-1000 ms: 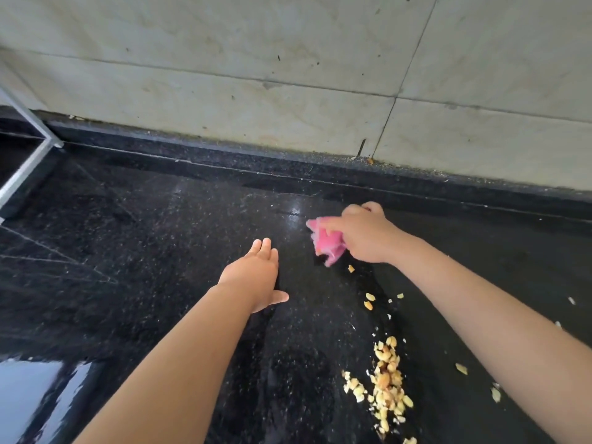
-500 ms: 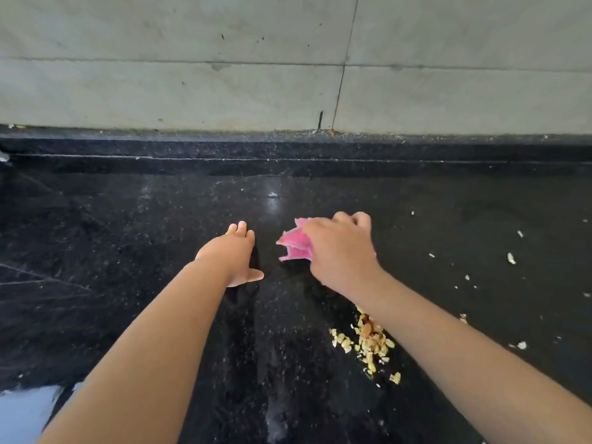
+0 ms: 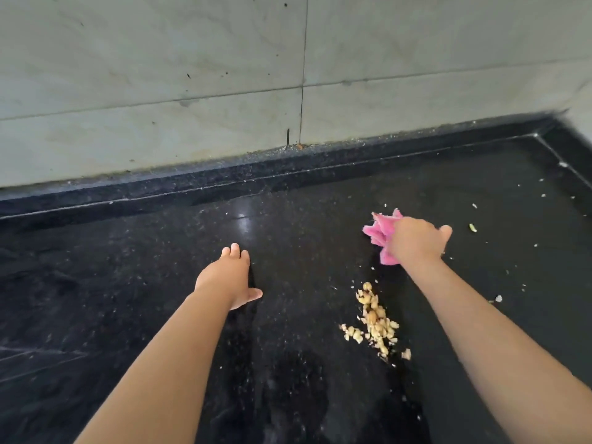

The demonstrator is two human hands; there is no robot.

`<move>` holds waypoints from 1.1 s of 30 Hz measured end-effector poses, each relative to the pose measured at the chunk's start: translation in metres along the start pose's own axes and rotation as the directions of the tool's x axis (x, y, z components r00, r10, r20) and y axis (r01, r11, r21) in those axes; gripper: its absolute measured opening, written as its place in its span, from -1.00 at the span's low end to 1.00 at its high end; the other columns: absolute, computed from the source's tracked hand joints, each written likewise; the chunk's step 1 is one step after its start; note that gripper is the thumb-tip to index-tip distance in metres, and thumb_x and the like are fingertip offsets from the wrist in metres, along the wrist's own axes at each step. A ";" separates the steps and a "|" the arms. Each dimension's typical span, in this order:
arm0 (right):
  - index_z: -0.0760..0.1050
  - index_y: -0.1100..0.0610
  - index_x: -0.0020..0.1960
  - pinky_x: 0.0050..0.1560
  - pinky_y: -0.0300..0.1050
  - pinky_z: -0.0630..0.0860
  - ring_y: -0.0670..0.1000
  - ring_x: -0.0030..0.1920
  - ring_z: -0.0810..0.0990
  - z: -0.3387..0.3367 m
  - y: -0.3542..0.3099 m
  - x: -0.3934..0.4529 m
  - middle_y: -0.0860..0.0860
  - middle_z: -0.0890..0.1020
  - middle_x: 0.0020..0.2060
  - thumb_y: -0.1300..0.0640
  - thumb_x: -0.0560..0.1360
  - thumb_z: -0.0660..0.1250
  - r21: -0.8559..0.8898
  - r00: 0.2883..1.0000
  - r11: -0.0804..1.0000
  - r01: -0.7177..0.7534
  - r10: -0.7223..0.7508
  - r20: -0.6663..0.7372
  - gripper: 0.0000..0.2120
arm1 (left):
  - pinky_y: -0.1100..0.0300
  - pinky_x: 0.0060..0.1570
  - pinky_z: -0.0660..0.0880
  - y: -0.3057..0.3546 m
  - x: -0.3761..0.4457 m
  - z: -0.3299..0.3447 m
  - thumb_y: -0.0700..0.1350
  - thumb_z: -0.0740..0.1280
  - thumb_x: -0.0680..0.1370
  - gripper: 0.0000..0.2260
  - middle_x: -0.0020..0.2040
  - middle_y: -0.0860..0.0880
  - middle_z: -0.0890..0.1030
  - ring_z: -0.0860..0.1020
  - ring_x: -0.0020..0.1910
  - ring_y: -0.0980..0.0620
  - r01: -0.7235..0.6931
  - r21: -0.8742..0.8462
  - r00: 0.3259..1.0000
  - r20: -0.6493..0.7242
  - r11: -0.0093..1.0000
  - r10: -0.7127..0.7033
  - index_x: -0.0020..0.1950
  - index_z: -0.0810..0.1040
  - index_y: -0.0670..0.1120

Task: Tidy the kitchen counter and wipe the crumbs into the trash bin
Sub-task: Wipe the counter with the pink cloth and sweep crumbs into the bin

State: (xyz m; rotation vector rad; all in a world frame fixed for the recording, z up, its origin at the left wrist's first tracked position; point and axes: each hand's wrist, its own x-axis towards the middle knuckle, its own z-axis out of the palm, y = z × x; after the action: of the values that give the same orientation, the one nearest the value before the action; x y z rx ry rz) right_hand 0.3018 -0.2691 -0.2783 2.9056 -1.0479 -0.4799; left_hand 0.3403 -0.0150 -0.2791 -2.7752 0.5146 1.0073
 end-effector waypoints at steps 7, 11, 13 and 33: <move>0.55 0.05 0.16 0.19 -0.02 0.22 0.19 0.09 0.53 -0.016 0.016 -0.014 0.13 0.64 -0.09 0.15 0.56 0.10 0.222 0.970 0.975 -0.002 0.056 -0.237 -0.70 | 0.02 0.38 0.33 -0.008 0.000 0.003 0.09 0.19 0.59 -0.28 0.56 -0.09 -0.18 -0.13 0.55 -0.03 -0.031 -0.074 0.999 -0.044 0.997 0.028 0.55 -0.12 -0.18; 0.50 0.00 0.22 0.13 -0.01 0.22 0.11 0.06 0.51 -0.023 -0.037 -0.065 0.02 0.65 -0.01 0.18 0.52 0.18 0.130 0.910 0.945 0.300 -0.243 -0.337 -0.69 | 0.02 0.36 0.36 -0.008 -0.004 0.006 0.10 0.19 0.58 -0.30 0.56 -0.10 -0.16 -0.04 0.55 -0.05 -0.036 -0.061 0.998 -0.049 0.997 0.033 0.55 -0.10 -0.17; 0.44 -0.01 0.28 0.15 -0.01 0.20 0.09 0.11 0.48 -0.016 -0.068 -0.074 -0.03 0.61 0.09 0.20 0.49 0.25 0.102 0.886 0.909 0.404 -0.361 -0.291 -0.63 | 0.02 0.34 0.37 -0.008 -0.005 0.006 0.11 0.19 0.58 -0.31 0.55 -0.10 -0.13 -0.01 0.55 -0.05 -0.035 -0.050 0.998 -0.050 0.998 0.032 0.54 -0.07 -0.17; 0.58 0.12 0.14 0.26 0.05 0.24 0.24 0.15 0.49 -0.023 0.027 0.006 0.20 0.62 0.06 0.13 0.56 0.14 0.501 0.971 0.865 0.019 0.103 -0.215 -0.71 | 0.03 0.41 0.22 -0.004 0.005 -0.004 0.16 0.16 0.58 -0.31 0.54 -0.20 0.00 0.10 0.52 -0.13 -0.047 0.197 0.999 -0.007 0.979 0.050 0.52 0.01 -0.23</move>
State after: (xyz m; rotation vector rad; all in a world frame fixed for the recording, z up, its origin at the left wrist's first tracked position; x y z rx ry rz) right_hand 0.2964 -0.2958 -0.2553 3.2435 -1.3651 0.1780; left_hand 0.3472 -0.0137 -0.2794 -2.6066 0.6495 0.8964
